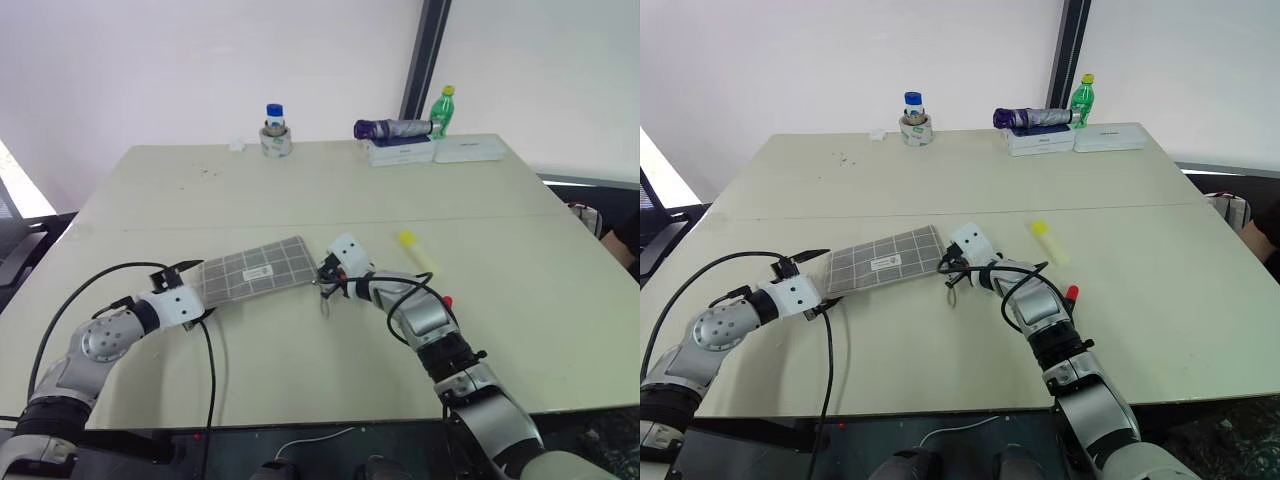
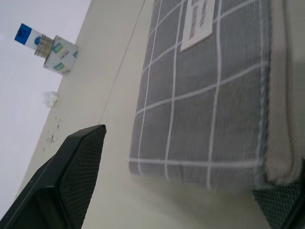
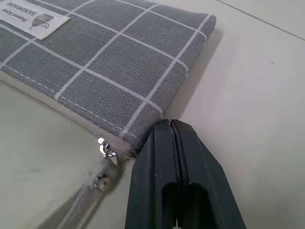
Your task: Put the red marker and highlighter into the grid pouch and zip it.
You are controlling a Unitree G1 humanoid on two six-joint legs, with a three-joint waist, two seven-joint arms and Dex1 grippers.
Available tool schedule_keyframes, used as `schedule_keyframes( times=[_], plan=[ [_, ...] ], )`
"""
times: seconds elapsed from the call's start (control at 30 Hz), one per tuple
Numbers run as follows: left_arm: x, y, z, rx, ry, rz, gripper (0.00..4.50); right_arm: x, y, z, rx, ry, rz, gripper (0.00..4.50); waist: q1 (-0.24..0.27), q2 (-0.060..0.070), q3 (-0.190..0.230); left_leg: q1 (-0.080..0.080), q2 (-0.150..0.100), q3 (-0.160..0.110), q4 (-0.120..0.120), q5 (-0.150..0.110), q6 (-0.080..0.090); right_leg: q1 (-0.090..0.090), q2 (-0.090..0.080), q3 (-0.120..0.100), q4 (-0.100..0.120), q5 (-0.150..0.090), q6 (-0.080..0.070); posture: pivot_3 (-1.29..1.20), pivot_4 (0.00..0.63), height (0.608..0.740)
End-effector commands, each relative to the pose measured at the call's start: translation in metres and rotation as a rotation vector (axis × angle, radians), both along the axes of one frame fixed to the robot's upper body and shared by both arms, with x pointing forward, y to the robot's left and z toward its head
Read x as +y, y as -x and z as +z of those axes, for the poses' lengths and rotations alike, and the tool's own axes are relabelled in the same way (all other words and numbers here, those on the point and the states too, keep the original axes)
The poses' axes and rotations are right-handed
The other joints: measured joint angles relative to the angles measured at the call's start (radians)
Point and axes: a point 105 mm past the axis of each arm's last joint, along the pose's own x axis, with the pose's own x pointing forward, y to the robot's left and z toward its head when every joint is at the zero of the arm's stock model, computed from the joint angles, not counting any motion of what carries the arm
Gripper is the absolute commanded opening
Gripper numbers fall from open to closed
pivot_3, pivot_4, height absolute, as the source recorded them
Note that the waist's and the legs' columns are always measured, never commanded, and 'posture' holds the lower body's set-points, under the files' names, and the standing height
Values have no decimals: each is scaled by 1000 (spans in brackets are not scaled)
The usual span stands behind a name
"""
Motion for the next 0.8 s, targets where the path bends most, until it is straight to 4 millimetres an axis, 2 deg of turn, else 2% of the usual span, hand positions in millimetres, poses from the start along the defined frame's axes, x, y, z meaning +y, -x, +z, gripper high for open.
schedule_keyframes(
  times=[0.03, 0.37, 0.5, 0.67, 0.73, 0.8],
  plan=[
    [-10, 4, 2, -4, -5, -55, 4500, 6, -2, 20, -74, -11, 25, 23, -1, 0, 0, 0, 0, 0, 0, 0, 0, 0, 0, 0, 0, 0, 0, 0, 150, 740],
    [-6, 12, 7, 9, -18, -88, 4500, -1, -3, 19, -77, -3, 9, 23, -4, 0, 0, 0, 0, 0, 0, 0, 0, -1, 0, 0, 0, 0, 0, 0, 150, 740],
    [-11, 15, 15, -1, 15, -119, 4500, -2, -3, 20, -78, -7, 3, 23, -4, 0, 0, 0, 0, 0, 0, 0, 0, -1, 0, 0, 0, 0, 0, 0, 150, 740],
    [-18, 18, 15, 14, 41, -151, 4500, -2, -3, 19, -78, -5, -2, 23, -4, 0, 0, 0, 0, 0, 0, 0, 0, -1, 0, 0, 0, 0, 0, 0, 150, 740],
    [-20, 20, 16, 14, 47, -165, 3968, -3, -3, 19, -78, -6, -2, 0, -4, 0, 0, 0, 0, 0, 0, 0, 0, -1, 0, 0, 1, 0, 0, 0, 150, 740],
    [-22, 21, 17, 18, 65, -175, 3151, -3, -3, 19, -79, -6, -3, 0, -4, 0, 0, 0, 0, 0, 0, 0, 0, -1, 0, 0, 1, 0, 0, 0, 150, 740]
  ],
)
